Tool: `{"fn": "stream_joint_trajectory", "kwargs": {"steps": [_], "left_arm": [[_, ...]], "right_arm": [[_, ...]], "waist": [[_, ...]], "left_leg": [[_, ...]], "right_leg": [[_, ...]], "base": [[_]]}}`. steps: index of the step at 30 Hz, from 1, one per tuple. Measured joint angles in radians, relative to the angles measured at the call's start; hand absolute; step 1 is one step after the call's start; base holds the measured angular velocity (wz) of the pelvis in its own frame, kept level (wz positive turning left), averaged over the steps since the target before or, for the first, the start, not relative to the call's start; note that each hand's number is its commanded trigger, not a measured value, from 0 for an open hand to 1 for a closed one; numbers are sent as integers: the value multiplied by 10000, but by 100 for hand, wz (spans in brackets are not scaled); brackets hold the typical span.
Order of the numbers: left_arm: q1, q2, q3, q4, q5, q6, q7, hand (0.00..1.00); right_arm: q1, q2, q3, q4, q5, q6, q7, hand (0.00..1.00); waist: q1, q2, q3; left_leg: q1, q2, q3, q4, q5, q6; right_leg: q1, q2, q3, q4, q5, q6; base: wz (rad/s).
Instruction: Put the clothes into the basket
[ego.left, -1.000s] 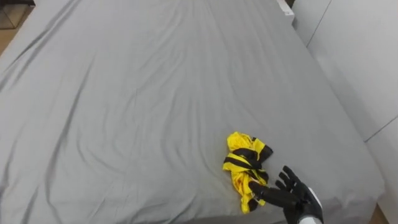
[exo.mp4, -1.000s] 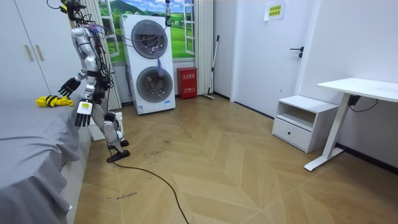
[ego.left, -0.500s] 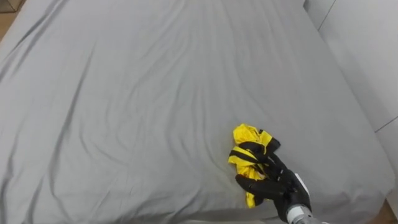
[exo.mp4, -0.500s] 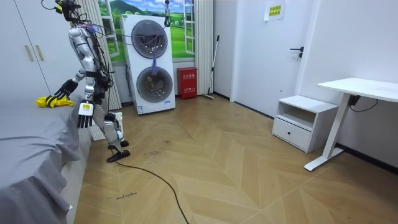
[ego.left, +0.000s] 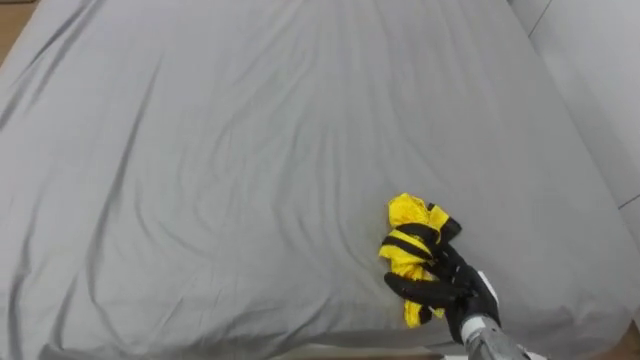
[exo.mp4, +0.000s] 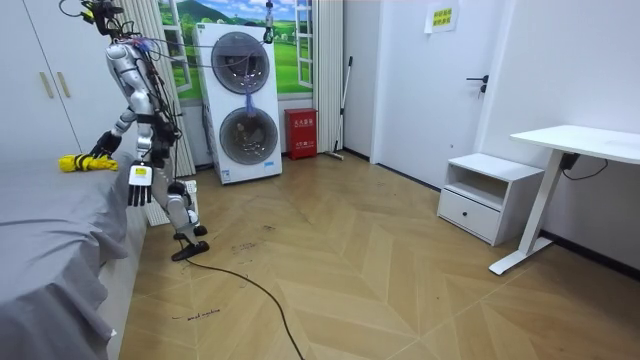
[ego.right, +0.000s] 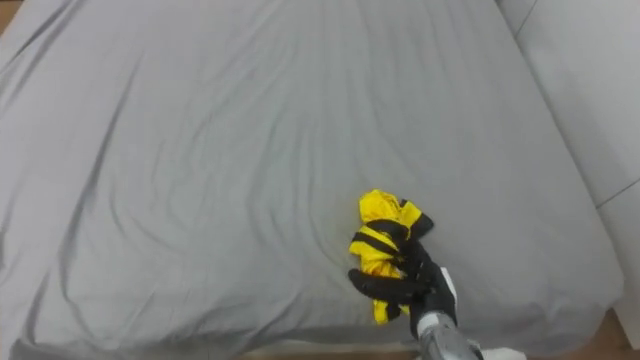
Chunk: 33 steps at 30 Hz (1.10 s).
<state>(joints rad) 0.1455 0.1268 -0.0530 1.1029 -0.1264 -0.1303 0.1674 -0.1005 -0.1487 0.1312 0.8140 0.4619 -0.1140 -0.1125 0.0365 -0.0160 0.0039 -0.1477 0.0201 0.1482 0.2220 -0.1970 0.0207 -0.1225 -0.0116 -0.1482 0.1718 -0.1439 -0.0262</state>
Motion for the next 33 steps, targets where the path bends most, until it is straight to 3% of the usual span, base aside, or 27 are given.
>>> {"fn": "stream_joint_trajectory", "kwargs": {"steps": [6, 11, 15, 21, 26, 27, 28, 29, 30, 33], "left_arm": [[-15, 30, -4, 85, 20, 21, -10, 0], [-273, 46, -233, 181, -11, 197, -9, 0], [-428, 47, -278, 205, -12, 250, -5, 0], [-468, 102, -293, 200, -51, 370, -1, 0], [-484, 116, -400, 203, -209, 375, -1, 0], [-489, 126, -404, 203, -205, 375, 0, 0], [-505, 131, -424, 209, -201, 377, -1, 0], [-512, 131, -444, 216, -201, 380, 0, 0], [-514, 132, -446, 218, -201, 383, -1, 0], [-533, 130, -471, 218, -210, 459, -1, 0]], "right_arm": [[-722, -147, -464, 599, -24, 0, -329, 0], [-1699, -293, -464, 1302, 39, 12, -749, 0], [-1833, -458, -463, 1351, 147, 12, -871, 0], [-1862, -480, -463, 1435, 40, 25, -908, 0], [-1929, -486, -461, 1553, -240, 29, -950, 0], [-1929, -485, -459, 1553, -351, 29, -958, 26], [-1929, -485, -458, 1553, -455, 29, -965, 72], [-1929, -485, -458, 1555, -663, 29, -985, 89], [-1929, -483, -449, 1554, -747, 29, -1000, 100], [-1932, -466, -402, 1560, -743, 26, -1164, 100]], "waist": [[49, 101, 39], [303, 107, 69], [498, 70, 94], [480, -37, 179], [493, -33, 184], [498, -33, 184], [498, -29, 186], [504, -25, 189], [515, -17, 195], [550, 9, 211]], "left_leg": [[-115, -25, -127, -1, 13, 19], [-363, -53, -179, -37, 126, 30], [-489, -68, -191, -55, 133, 40], [-609, -99, -352, -62, 137, 46], [-701, -134, -480, -41, 157, 73], [-703, -138, -494, -40, 159, 75], [-709, -145, -521, -39, 162, 78], [-720, -147, -530, -38, 162, 79], [-725, -145, -532, -34, 162, 80], [-745, -148, -532, -15, 162, 80]], "right_leg": [[-89, -20, -66, 5, 4, 6], [-422, -44, -74, 147, 4, 5], [-537, -60, -99, 147, 4, 5], [-602, -77, -221, 146, 4, 5], [-621, -168, -425, 140, 4, 6], [-618, -184, -442, 139, 4, 6], [-616, -197, -465, 140, 4, 6], [-620, -201, -479, 139, 4, 6], [-622, -201, -482, 140, 4, 6], [-634, -206, -506, 140, 4, 7]], "base": [[1], [1], [1], [5], [10], [5], [5], [4], [0], [0]]}}
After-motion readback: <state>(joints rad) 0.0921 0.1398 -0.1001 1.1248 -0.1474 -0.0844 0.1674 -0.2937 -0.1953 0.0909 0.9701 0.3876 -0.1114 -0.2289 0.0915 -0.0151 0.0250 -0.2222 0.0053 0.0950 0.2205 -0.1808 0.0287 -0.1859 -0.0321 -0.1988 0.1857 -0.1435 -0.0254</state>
